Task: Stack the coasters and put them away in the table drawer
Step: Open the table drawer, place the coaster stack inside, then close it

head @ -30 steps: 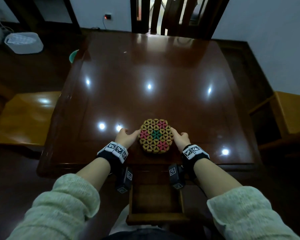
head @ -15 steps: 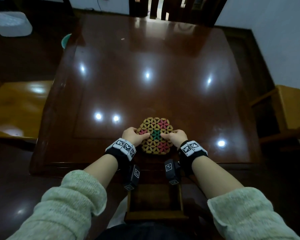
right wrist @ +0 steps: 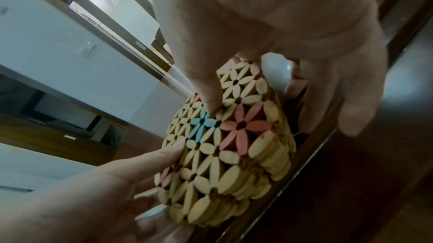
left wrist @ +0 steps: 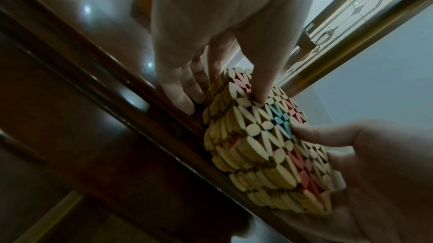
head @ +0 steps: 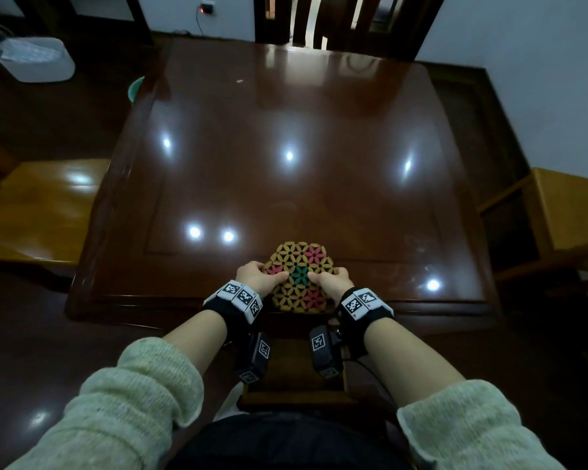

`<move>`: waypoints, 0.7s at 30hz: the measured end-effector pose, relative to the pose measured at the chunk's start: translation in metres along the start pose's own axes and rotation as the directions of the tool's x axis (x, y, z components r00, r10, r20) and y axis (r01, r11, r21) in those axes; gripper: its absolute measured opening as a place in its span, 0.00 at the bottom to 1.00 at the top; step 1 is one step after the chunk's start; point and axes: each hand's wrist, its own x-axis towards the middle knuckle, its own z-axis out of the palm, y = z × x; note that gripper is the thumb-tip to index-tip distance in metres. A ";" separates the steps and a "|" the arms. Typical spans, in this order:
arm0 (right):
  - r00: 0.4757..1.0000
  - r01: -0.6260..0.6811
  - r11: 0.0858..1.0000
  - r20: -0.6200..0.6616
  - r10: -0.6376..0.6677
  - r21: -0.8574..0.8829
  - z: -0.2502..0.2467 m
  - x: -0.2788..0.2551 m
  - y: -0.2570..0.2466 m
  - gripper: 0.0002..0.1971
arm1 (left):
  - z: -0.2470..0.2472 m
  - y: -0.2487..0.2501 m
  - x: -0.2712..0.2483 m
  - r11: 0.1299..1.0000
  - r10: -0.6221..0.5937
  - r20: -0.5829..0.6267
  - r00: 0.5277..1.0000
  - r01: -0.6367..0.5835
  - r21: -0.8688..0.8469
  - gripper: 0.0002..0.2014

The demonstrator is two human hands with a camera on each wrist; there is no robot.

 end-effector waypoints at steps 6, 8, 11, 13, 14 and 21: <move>0.999 -0.017 0.994 0.034 0.014 0.112 0.002 -0.007 0.015 0.41 | 0.006 -0.010 -0.013 0.998 -0.044 -0.022 0.999 0.043 -0.043 0.42; 0.999 -0.015 0.990 0.038 0.010 0.141 0.002 -0.008 0.019 0.42 | 0.007 -0.013 -0.015 0.998 -0.047 -0.018 0.999 0.046 -0.045 0.42; 1.000 -0.016 0.983 0.020 0.012 0.180 0.003 -0.008 0.025 0.46 | 0.005 -0.016 -0.019 0.998 -0.052 0.007 0.999 0.052 -0.040 0.42; 1.000 -0.026 0.975 0.007 0.025 0.221 0.003 -0.009 0.028 0.49 | 0.003 -0.015 -0.026 0.997 -0.056 0.025 0.998 0.058 -0.060 0.40; 1.000 -0.026 0.969 0.008 0.025 0.248 0.002 -0.009 0.030 0.49 | 0.003 -0.015 -0.028 0.994 -0.061 0.038 0.997 0.064 -0.084 0.38; 0.996 -0.051 0.943 0.082 0.025 0.328 0.006 -0.017 0.045 0.52 | 0.001 -0.023 -0.039 0.972 -0.129 0.092 0.987 0.144 -0.187 0.35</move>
